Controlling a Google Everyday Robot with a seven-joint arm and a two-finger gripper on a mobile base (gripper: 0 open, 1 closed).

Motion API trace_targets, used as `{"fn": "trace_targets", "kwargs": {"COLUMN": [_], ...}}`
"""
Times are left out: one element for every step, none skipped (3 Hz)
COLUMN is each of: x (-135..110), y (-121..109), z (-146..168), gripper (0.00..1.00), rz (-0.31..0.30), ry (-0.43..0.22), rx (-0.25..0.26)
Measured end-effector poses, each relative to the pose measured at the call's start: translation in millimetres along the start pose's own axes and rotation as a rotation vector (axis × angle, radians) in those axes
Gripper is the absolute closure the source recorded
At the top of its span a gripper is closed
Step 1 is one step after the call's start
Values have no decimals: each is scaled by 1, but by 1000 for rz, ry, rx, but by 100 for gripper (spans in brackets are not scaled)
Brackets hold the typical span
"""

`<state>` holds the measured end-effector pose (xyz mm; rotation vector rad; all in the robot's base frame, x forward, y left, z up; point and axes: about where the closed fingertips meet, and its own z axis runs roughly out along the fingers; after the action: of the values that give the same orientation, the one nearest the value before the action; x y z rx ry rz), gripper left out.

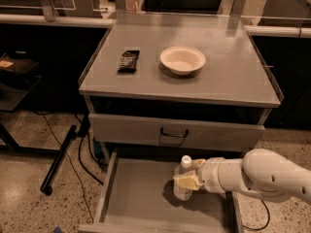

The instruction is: Pick blue plastic bottle from middle drawer and place on counter

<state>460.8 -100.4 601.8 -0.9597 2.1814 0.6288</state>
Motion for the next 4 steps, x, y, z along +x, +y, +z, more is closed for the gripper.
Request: {"fn": "trace_targets", "kwargs": {"x": [0, -13, -34, -63], "y": [0, -12, -21, -30], "z": [0, -20, -49, -87], "gripper": [100, 100, 100, 100], "rz": [0, 20, 4, -33], "ry": [0, -31, -41, -40], "rx": [0, 32, 84, 133]}}
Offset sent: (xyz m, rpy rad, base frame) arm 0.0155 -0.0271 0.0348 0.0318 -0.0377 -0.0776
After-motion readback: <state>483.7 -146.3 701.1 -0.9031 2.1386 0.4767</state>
